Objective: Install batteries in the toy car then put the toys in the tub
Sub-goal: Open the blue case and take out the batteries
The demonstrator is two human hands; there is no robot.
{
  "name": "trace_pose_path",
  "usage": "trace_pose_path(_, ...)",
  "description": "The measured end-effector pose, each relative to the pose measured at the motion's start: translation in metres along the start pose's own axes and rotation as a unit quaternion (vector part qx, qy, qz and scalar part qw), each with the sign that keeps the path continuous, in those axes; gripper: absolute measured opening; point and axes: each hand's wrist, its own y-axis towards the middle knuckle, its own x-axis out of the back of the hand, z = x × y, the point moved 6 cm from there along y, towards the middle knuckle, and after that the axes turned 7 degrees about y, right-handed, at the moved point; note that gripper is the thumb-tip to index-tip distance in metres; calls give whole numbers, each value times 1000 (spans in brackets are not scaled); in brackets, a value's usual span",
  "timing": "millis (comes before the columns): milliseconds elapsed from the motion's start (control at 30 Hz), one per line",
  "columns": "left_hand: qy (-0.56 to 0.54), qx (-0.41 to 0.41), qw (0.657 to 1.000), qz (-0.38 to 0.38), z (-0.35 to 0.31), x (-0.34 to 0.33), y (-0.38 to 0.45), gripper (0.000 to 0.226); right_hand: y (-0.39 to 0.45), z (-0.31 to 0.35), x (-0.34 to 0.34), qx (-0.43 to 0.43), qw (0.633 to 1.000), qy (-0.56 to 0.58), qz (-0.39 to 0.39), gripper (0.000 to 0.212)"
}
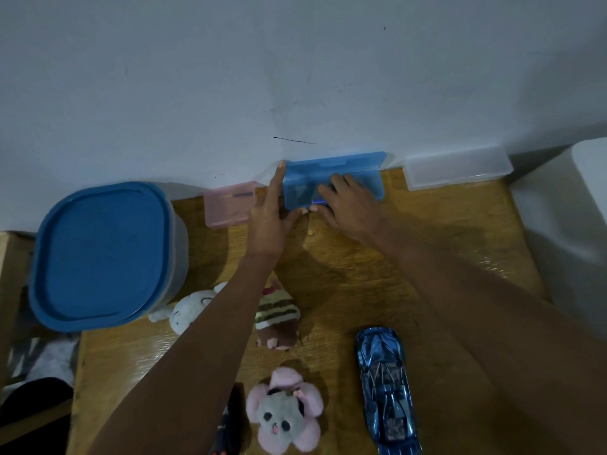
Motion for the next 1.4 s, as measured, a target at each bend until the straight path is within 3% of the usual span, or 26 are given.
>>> trace_pose_path(300,-1,13,1000,1,0,-1,0,100,10,-2,8,18,997,47,54,43)
trace_pose_path(500,-2,10,1000,-9,-1,-2,-1,99,8,2,7,20,997,58,49,39)
trace_pose_path(633,-16,17,1000,-1,0,-3,0,99,5,1,16,8,996,87,6,34)
trace_pose_path(867,-14,19,1000,-3,0,-3,0,98,-14,10,33,51,994,20,-96,41)
trace_pose_path(967,-11,18,1000,4,1,-3,1,101,-30,11,28,59,993,27,-99,36)
trace_pose_path(1100,-22,20,1000,3,3,-5,1,101,-53,3,9,29,998,29,-57,43)
trace_pose_path(1267,-25,16,1000,1,5,-7,2,102,-71,-6,6,-37,997,-25,-67,25)
trace_pose_path(1400,-16,11,1000,0,3,-7,1,101,-73,-5,3,-71,994,-53,-59,29)
